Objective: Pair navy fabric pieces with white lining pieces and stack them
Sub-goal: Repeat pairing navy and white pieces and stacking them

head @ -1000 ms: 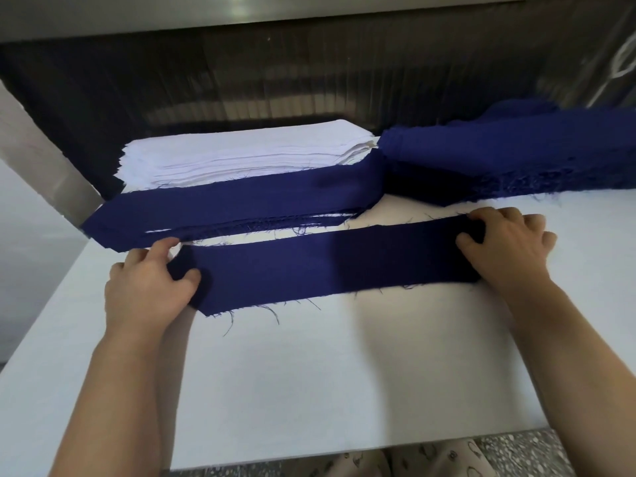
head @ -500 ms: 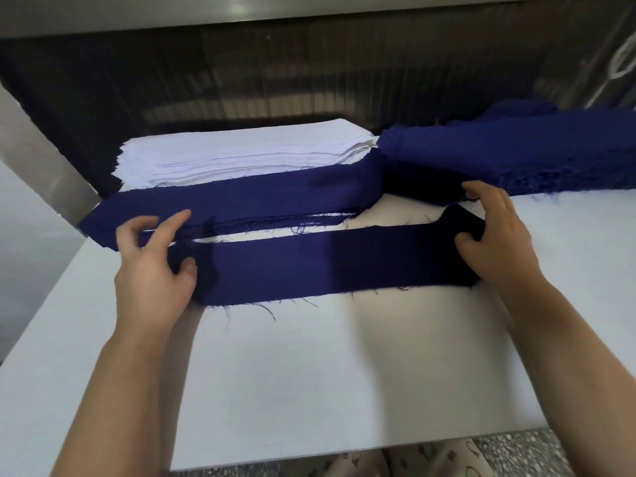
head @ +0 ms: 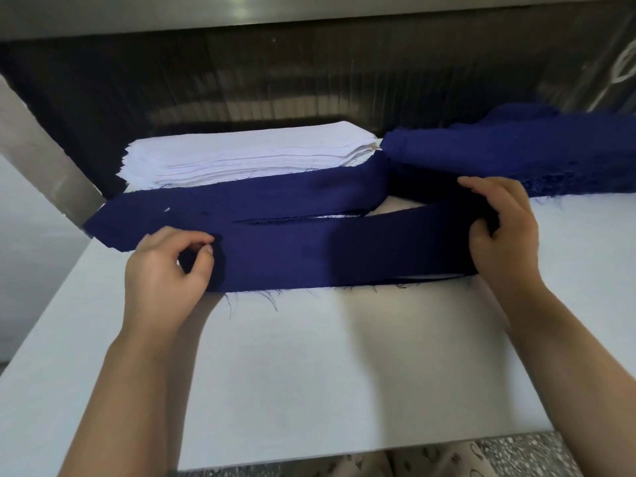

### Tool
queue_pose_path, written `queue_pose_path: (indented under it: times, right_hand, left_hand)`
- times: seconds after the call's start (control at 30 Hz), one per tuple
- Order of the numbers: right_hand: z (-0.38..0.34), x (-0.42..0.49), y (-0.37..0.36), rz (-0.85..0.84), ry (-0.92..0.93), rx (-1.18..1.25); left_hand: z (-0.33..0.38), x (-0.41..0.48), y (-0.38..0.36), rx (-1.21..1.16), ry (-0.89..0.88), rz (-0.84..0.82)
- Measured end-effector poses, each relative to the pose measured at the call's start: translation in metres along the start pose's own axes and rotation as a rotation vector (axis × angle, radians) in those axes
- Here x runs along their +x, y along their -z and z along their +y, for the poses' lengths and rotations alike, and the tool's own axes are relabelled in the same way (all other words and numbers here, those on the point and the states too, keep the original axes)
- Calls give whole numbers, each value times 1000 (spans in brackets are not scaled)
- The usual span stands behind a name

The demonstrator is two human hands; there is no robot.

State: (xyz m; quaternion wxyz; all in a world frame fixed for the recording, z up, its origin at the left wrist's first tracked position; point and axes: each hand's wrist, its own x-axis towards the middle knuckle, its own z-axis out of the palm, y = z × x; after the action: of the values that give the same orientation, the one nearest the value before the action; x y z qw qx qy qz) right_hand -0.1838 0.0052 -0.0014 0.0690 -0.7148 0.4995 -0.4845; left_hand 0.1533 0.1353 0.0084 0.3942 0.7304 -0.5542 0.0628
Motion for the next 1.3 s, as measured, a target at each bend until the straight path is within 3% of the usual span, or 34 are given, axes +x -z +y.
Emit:
queue_pose_path:
  times: [0.17, 0.33, 0.53, 0.77, 0.97, 1.13, 1.3]
  right_hand:
    - [-3, 9, -14, 71, 95, 21]
    - [-11, 23, -42, 36, 183, 58]
    - [-28, 43, -82, -54, 239, 68]
    - [-34, 70, -108, -286, 375, -165]
    - [-29, 78, -123, -407, 308, -342]
    - [-34, 68, -119, -381, 298, -459]
    - [-39, 58, -104, -327, 317, -421]
  left_hand:
    - [-3, 20, 1, -2, 13, 127]
    - [-15, 50, -5, -21, 149, 189]
    - [-43, 79, -15, 86, 283, 109]
    - [-77, 95, -24, 160, 311, 66]
    - [-91, 94, -32, 173, 325, 15]
    - [-84, 90, -31, 250, 343, 78]
    - [-67, 89, -35, 257, 272, 69]
